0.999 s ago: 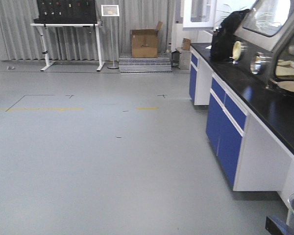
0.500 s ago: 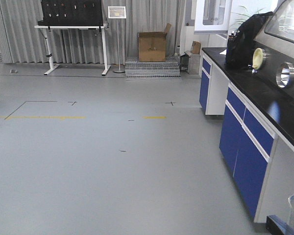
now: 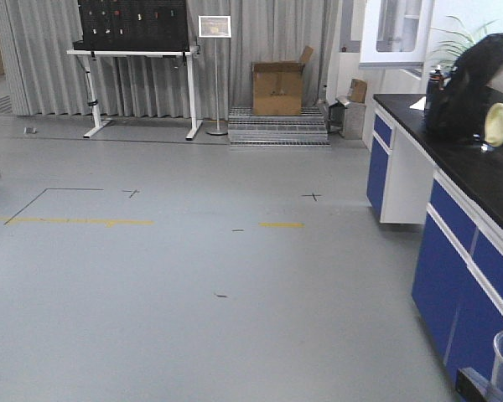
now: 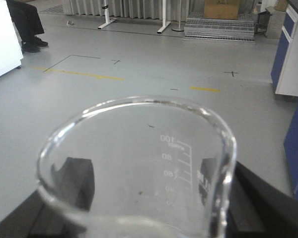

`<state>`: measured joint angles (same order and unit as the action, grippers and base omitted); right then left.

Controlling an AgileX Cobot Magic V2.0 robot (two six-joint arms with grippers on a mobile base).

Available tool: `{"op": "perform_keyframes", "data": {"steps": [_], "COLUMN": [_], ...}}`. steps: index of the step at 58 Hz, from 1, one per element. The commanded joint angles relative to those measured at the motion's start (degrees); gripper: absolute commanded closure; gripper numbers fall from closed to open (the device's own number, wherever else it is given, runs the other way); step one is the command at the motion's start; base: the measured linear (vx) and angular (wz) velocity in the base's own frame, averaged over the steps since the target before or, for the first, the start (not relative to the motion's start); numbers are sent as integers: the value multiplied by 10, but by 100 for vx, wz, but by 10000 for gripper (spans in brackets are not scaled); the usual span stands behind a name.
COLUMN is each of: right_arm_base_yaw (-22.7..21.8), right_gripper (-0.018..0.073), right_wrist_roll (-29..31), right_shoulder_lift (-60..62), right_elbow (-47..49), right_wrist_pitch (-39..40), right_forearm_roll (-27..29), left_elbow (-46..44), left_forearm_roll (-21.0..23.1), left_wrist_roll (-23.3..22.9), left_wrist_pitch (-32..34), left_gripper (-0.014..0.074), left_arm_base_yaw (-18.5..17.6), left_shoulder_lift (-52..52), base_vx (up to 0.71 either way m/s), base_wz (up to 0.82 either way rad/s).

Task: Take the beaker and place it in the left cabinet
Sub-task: 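Drive the base to the cabinet holding the beaker in the right gripper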

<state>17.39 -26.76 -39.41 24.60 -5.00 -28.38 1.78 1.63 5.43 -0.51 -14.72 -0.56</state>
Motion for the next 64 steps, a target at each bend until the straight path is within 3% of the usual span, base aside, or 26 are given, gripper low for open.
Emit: {"op": "perform_keyframes", "data": {"steps": [1,36,64], "right_arm_base_yaw": [-1,-1,-1], "right_gripper": [564,564,564], "right_wrist_roll": [0,0,0], "right_shoulder_lift": [3,3,3], "right_elbow": [18,18,18], "right_wrist_pitch": [41,41,41], "right_forearm_roll": [-3,-3,-3], "left_elbow": [9,9,9], "left_forearm_roll": [5,5,5], "left_wrist_roll": [-2,-2,-2], "left_wrist_pitch": [48,48,48], "left_gripper": [596,596,596], "left_arm_base_yaw": [-2,-2,-2], "left_shoulder_lift": [-10,-10,-10], "base_vx": [63,65,70], "base_wz": [10,11,-12]}}
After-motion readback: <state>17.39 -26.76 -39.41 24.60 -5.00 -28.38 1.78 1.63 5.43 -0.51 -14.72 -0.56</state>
